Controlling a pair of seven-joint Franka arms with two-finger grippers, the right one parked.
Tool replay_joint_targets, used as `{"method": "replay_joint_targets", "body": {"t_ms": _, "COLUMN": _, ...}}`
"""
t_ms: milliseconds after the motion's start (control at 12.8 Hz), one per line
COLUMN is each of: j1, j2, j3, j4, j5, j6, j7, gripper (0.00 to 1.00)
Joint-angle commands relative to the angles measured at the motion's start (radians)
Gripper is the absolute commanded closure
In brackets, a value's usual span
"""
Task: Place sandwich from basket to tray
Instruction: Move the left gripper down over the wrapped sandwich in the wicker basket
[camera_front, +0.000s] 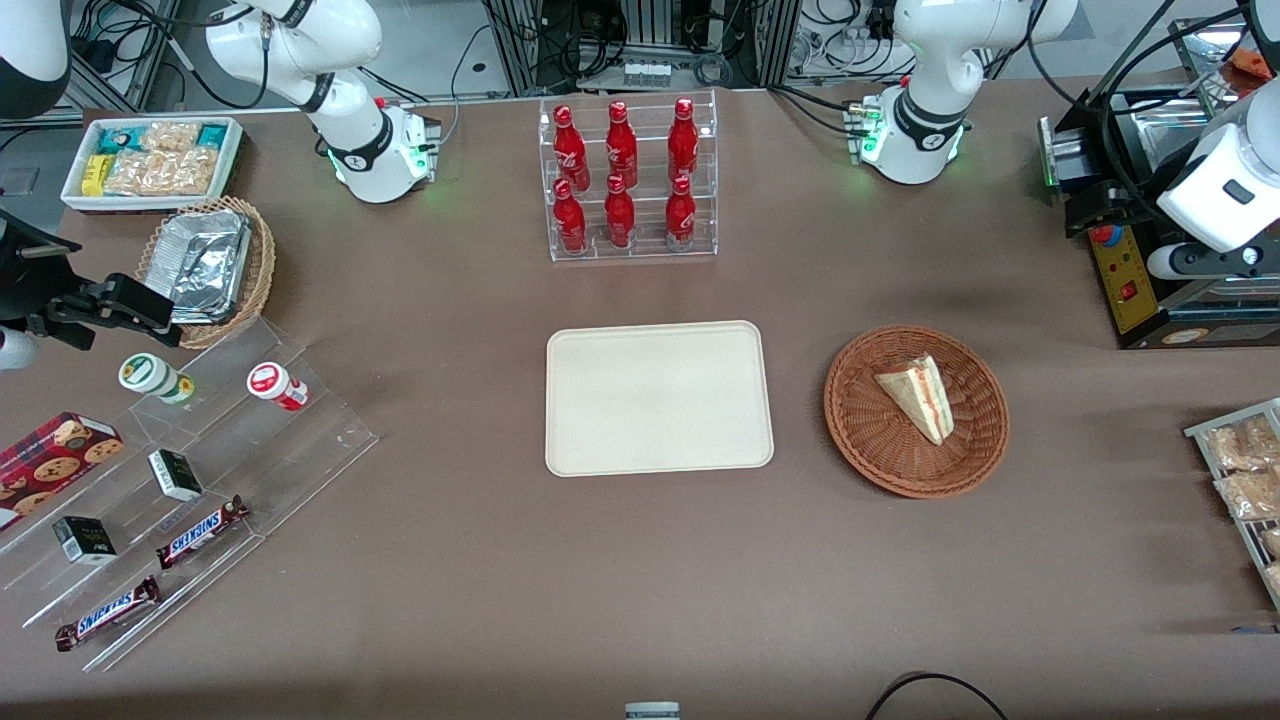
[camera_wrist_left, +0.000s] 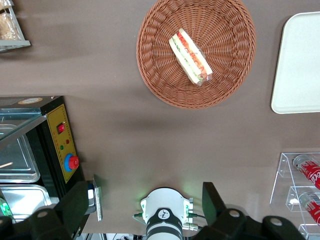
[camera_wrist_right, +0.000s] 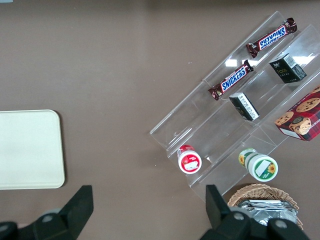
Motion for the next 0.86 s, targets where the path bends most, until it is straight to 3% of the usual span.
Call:
{"method": "replay_joint_targets", "body": {"t_ms": 0, "j1": -0.006, "j2": -0.009, "j3": 0.0, "j4": 0.001, "j5": 0.002, "j6": -0.038, "j7": 0.006, "gripper": 0.0}}
{"method": "replay_joint_targets", "body": {"t_ms": 392, "j1": -0.014, "j2": 0.046, "j3": -0.022, "j4": -0.088, "j5": 0.002, "j6": 0.068, "j7": -0.005, "gripper": 0.0}}
{"method": "replay_joint_targets", "body": {"t_ms": 784, "j1": -0.057, "j2": 0.053, "j3": -0.022, "j4": -0.358, "j5": 0.002, "j6": 0.411, "j7": -0.106, "gripper": 0.0}}
